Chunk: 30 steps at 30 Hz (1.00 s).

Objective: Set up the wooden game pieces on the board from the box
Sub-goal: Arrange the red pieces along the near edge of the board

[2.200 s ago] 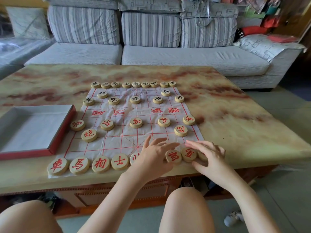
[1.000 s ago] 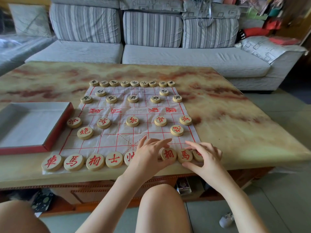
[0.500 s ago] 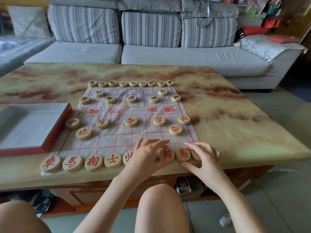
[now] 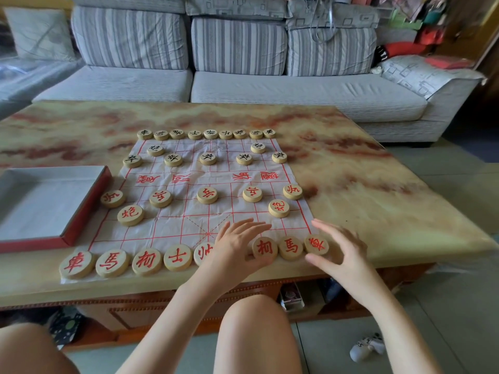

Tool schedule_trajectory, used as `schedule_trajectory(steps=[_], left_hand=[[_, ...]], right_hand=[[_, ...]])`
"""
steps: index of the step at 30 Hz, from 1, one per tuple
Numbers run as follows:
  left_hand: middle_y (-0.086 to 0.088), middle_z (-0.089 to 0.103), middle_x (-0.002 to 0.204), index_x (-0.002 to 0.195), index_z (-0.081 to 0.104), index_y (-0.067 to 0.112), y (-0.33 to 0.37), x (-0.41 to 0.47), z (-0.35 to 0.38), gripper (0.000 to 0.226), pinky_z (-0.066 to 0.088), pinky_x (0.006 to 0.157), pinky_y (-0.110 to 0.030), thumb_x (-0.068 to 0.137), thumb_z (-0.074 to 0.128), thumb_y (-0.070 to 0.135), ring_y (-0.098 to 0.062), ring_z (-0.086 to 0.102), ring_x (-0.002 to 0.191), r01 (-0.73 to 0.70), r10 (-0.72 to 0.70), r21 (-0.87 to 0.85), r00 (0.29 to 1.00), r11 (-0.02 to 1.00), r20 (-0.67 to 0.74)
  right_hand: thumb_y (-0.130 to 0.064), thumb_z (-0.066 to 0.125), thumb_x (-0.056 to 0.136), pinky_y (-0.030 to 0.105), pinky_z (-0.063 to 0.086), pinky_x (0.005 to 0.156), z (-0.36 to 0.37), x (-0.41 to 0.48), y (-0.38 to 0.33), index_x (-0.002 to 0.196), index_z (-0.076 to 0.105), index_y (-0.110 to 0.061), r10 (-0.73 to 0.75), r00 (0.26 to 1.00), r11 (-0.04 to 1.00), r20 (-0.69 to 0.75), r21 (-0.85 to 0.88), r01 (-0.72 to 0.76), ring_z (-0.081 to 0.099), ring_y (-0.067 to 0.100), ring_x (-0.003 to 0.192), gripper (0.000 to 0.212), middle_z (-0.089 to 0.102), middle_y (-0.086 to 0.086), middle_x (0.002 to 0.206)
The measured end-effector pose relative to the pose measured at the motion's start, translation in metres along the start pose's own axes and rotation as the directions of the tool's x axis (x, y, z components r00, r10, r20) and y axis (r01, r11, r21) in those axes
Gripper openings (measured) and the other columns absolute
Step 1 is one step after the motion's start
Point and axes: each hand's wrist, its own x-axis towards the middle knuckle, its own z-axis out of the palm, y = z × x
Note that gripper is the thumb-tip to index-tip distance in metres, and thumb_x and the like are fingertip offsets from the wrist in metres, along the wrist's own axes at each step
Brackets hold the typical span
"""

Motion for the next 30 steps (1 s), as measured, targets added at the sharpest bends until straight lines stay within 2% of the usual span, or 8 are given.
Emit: schedule_trajectory(steps=[4,7,10,15,21,25,28,30], left_hand=[[0.014,0.05,0.135,0.13,0.049,0.033,0.009,0.005,0.003,0.049,0.013,0.118,-0.042,0.083,0.062,0.039,-0.007,0.029,0.137,-0.016,0.016,0.023,1.0,1.0,0.013],[0.017,0.051,0.133,0.126,0.053,0.034,0.016,0.009,0.007,0.044,0.011,0.118,-0.044,0.083,0.061,0.04,-0.005,0.03,0.137,-0.048,0.047,0.026,0.998,0.999,0.031],[0.016,0.054,0.131,0.122,0.057,0.032,0.022,0.009,0.012,0.038,0.009,0.118,-0.043,0.084,0.061,0.039,-0.005,0.031,0.136,-0.088,0.087,0.024,0.996,0.996,0.029],[0.022,0.053,0.13,0.118,0.061,0.033,0.022,0.002,0.016,0.032,0.006,0.118,-0.04,0.087,0.056,0.037,-0.004,0.031,0.135,-0.103,0.102,0.004,0.994,0.995,0.033],[0.023,0.051,0.131,0.12,0.059,0.035,0.02,0.002,0.018,0.032,0.007,0.118,-0.04,0.088,0.056,0.035,-0.003,0.03,0.135,-0.099,0.098,0.016,0.994,0.995,0.054],[0.024,0.049,0.133,0.121,0.057,0.036,0.018,0.003,0.02,0.033,0.008,0.119,-0.041,0.088,0.055,0.036,-0.002,0.028,0.136,-0.094,0.091,0.034,0.993,0.995,0.071],[0.024,0.049,0.133,0.121,0.057,0.036,0.018,0.003,0.02,0.033,0.009,0.119,-0.041,0.088,0.055,0.036,-0.002,0.028,0.136,-0.101,0.099,0.029,0.994,0.994,0.054],[0.022,0.05,0.132,0.12,0.058,0.035,0.018,0.004,0.021,0.033,0.01,0.118,-0.041,0.087,0.055,0.037,-0.003,0.029,0.136,-0.107,0.106,0.008,0.993,0.994,0.047]], right_hand=[[-0.029,0.073,0.077,0.031,0.028,0.112,-0.021,-0.003,0.017,0.125,0.05,-0.046,0.132,0.986,0.984,0.105,0.106,-0.143,0.038,0.003,0.129,0.056,0.049,-0.016,0.129],[-0.025,0.072,0.078,0.026,0.029,0.107,-0.02,-0.001,0.018,0.123,0.05,-0.05,0.136,0.98,0.984,0.148,0.096,-0.151,0.039,0.006,0.127,0.056,0.045,-0.014,0.127],[-0.022,0.071,0.078,0.03,0.032,0.108,-0.014,0.002,0.019,0.121,0.051,-0.051,0.109,0.982,0.989,0.155,0.087,-0.124,0.041,0.011,0.125,0.055,0.046,-0.015,0.123],[-0.03,0.075,0.073,0.034,0.029,0.102,-0.007,0.003,0.012,0.114,0.052,-0.045,0.074,0.996,0.997,0.04,-0.031,-0.072,0.038,0.005,0.112,0.049,0.055,-0.022,0.109],[-0.033,0.077,0.071,0.044,0.033,0.099,-0.002,0.0,0.013,0.107,0.056,-0.043,0.055,0.998,0.997,-0.025,-0.046,-0.056,0.044,0.009,0.106,0.042,0.057,-0.016,0.104],[-0.035,0.076,0.071,0.043,0.032,0.1,-0.001,-0.001,0.01,0.104,0.057,-0.042,0.064,0.997,0.997,-0.044,-0.035,-0.066,0.045,0.008,0.106,0.039,0.056,-0.017,0.104],[-0.055,0.068,0.067,0.038,0.032,0.097,-0.001,-0.002,0.011,0.105,0.056,-0.043,0.064,0.997,0.997,-0.031,-0.038,-0.065,0.046,0.009,0.106,0.042,0.057,-0.018,0.104],[-0.058,0.066,0.066,0.03,0.028,0.094,0.0,-0.003,0.014,0.11,0.057,-0.04,0.067,0.998,0.996,-0.021,-0.065,-0.069,0.045,0.01,0.108,0.049,0.055,-0.019,0.107]])
